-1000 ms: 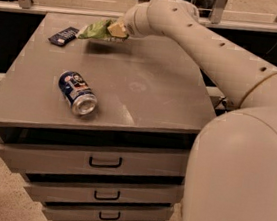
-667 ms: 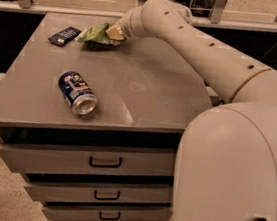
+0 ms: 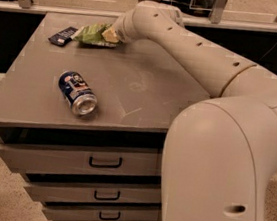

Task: Move green jalapeno chip bag near rxbar blueberry

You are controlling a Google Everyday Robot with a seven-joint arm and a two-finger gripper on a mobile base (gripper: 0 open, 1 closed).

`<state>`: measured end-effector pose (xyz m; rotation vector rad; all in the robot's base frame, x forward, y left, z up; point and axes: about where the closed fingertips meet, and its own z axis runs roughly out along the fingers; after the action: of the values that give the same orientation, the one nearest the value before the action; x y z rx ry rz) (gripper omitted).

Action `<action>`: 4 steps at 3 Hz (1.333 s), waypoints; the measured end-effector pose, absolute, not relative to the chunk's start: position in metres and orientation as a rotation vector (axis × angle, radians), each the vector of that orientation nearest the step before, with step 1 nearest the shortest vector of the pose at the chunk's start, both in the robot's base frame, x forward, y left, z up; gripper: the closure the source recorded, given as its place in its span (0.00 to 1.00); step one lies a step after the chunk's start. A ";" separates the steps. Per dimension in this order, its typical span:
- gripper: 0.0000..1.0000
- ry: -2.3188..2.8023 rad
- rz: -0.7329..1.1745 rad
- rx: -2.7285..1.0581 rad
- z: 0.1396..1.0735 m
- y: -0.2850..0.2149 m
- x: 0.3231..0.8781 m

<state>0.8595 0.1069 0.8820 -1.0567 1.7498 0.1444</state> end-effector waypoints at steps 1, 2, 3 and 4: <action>0.36 1.762 0.146 -1.055 0.878 0.111 0.860; 0.13 1.771 0.150 -1.053 0.876 0.113 0.860; 0.00 1.768 0.174 -1.055 0.880 0.117 0.855; 0.00 1.761 0.191 -1.056 0.884 0.119 0.852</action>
Offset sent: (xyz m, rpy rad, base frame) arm -0.0010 0.0040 -0.0033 0.0018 0.0237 -0.0157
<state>0.8524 0.1191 0.8843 -1.0559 1.7611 0.1908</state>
